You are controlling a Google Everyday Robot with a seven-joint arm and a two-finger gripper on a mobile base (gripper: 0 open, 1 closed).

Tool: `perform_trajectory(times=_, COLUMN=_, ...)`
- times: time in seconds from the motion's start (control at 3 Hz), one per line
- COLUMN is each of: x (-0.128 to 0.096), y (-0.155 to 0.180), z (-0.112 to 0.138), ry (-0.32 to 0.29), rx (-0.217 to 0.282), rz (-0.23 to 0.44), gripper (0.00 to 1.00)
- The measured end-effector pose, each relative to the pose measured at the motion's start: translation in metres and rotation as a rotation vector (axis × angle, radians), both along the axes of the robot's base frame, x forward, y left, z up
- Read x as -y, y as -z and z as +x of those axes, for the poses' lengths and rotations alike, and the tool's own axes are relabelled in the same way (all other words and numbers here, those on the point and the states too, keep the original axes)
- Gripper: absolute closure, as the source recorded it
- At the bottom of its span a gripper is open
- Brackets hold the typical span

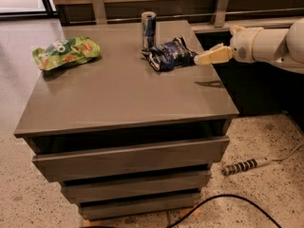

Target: Pick blue chip bag

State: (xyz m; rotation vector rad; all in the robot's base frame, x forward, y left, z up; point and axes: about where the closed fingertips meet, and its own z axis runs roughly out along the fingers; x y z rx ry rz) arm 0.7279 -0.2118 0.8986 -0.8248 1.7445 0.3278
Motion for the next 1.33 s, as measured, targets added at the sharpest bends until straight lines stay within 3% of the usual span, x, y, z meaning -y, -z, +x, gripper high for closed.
perform_trajectory(times=0.33, x=-0.029, y=0.016, z=0.022, ry=-0.084, rx=-0.037, rz=0.016, gripper=0.0)
perform_trajectory(times=0.67, x=-0.044, y=0.024, z=0.032, ry=-0.12, rx=-0.059, rz=0.023, gripper=0.0)
perform_trajectory(times=1.33, x=-0.065, y=0.049, z=0.049, ry=-0.136, rx=-0.085, rz=0.007, gripper=0.02)
